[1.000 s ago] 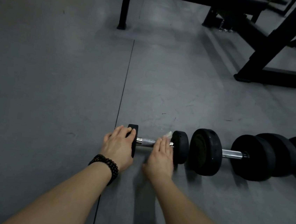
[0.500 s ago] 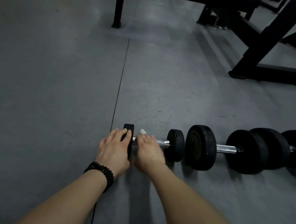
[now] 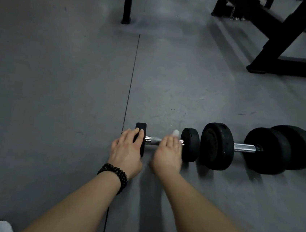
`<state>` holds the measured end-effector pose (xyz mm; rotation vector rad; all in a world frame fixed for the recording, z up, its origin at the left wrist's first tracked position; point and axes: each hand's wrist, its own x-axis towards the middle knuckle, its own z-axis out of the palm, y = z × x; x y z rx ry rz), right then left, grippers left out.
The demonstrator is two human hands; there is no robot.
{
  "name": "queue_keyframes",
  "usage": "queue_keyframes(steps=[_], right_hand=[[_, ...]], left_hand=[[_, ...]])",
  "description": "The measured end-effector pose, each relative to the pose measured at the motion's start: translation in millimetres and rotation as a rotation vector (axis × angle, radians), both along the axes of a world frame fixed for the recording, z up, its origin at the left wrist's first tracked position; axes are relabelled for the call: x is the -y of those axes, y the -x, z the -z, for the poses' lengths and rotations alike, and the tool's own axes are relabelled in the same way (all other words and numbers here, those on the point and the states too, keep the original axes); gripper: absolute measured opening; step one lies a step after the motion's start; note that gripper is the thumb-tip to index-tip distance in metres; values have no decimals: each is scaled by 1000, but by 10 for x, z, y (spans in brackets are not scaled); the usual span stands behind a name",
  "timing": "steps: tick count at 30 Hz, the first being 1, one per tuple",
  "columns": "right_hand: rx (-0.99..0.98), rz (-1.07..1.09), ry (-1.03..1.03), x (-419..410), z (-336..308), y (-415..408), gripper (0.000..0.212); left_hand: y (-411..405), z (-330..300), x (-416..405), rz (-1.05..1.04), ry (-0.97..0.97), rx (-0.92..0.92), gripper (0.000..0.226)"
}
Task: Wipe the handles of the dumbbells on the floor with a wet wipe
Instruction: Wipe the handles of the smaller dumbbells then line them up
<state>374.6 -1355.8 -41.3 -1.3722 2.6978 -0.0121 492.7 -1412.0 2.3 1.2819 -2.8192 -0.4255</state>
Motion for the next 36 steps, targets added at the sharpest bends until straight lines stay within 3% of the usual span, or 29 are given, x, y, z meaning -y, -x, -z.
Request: queue_keyframes(steps=[2, 4, 7, 9, 12, 14, 19, 25, 30, 36], right_hand=[[117, -138, 30, 142, 25, -142, 72], [61, -223, 19, -1, -42, -30, 68], [-78, -24, -45, -317, -17, 198, 62], [-16, 51, -56, -272, -19, 67, 67], [128, -200, -13, -94, -15, -162, 83], [94, -299, -45, -212, -64, -91, 83], [-9, -165, -135, -592, -211, 178, 67], [63, -147, -24, -604, -551, 175, 83], [68, -152, 11, -484, -1091, 118, 82], [89, -81, -3, -514, -2192, 48, 80]], left_hand=[[-18, 29, -47, -17, -23, -7, 94], [-42, 14, -96, -18, -23, -10, 93], [-96, 4, -142, -9, -9, -28, 93], [-119, 26, -203, -5, -10, -33, 93], [-154, 43, -268, 3, -9, -22, 94], [-160, 35, -275, 4, 4, -18, 92], [-173, -8, -293, 13, 81, 20, 88], [-80, -73, -310, 5, 241, -45, 70], [88, -488, -171, 63, 281, -17, 72], [132, -1646, -29, 78, 234, 56, 74]])
